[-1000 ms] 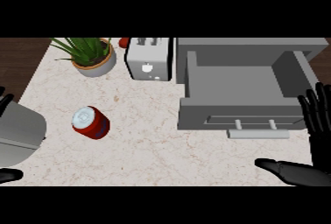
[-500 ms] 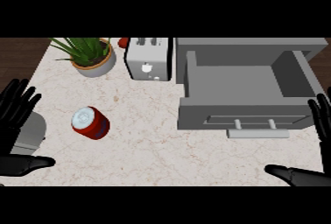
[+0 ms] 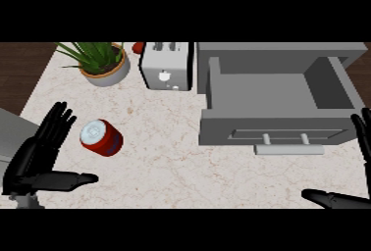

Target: Pick up the can, place it into the drawer and close the drawer

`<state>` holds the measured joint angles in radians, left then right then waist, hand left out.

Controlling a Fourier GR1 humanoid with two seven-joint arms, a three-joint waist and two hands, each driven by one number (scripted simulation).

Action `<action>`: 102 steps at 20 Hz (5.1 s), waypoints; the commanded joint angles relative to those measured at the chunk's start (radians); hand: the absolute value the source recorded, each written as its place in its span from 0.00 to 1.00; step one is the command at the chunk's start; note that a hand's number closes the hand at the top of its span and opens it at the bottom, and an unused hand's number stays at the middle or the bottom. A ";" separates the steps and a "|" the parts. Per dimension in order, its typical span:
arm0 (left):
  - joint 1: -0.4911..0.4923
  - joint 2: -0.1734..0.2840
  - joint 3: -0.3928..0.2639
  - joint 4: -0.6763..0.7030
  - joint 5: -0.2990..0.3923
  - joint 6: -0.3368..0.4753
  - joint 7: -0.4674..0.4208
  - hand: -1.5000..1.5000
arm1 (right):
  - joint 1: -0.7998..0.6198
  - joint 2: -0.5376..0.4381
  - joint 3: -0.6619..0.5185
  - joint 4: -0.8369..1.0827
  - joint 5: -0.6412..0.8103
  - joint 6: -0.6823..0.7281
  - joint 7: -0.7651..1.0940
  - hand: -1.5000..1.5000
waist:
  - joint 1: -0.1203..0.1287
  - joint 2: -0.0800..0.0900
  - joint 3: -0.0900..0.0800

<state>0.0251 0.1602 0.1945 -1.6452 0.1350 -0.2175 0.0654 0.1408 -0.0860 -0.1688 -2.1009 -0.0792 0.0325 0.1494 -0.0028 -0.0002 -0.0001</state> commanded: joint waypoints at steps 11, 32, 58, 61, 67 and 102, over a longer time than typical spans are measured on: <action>-0.066 -0.002 0.047 0.370 -0.090 0.029 -0.271 0.00 | 0.069 -0.015 -0.077 -0.160 -0.075 0.044 0.114 0.00 | -0.003 0.000 0.000; -0.430 0.100 0.128 1.210 -0.139 0.062 -0.658 0.00 | 0.058 0.014 -0.105 -0.110 -0.039 0.096 0.058 0.00 | -0.009 0.002 -0.001; -0.594 0.062 0.069 1.419 -0.185 -0.123 -0.836 1.00 | 0.011 -0.020 -0.174 -0.176 -0.084 0.098 0.135 0.00 | -0.013 0.003 -0.001; -0.649 0.046 0.093 1.434 -0.161 -0.099 -0.813 1.00 | -0.023 -0.012 -0.141 -0.107 -0.048 0.101 0.094 0.00 | -0.016 0.005 -0.001; -0.740 -0.091 0.164 1.396 -0.089 0.185 -0.760 1.00 | -0.020 -0.006 -0.143 -0.166 -0.047 0.075 0.150 0.00 | -0.019 0.005 -0.001; -1.264 -0.160 -0.274 0.779 0.059 0.587 0.161 1.00 | -0.075 0.010 -0.141 -0.136 0.014 0.043 0.130 0.00 | -0.016 0.002 0.001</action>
<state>-1.1305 0.0001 -0.0671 -0.8944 0.1799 0.3226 0.1644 0.0845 -0.0824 -0.3124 -2.2582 -0.0672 0.0819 0.3004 -0.0149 -0.0001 0.0004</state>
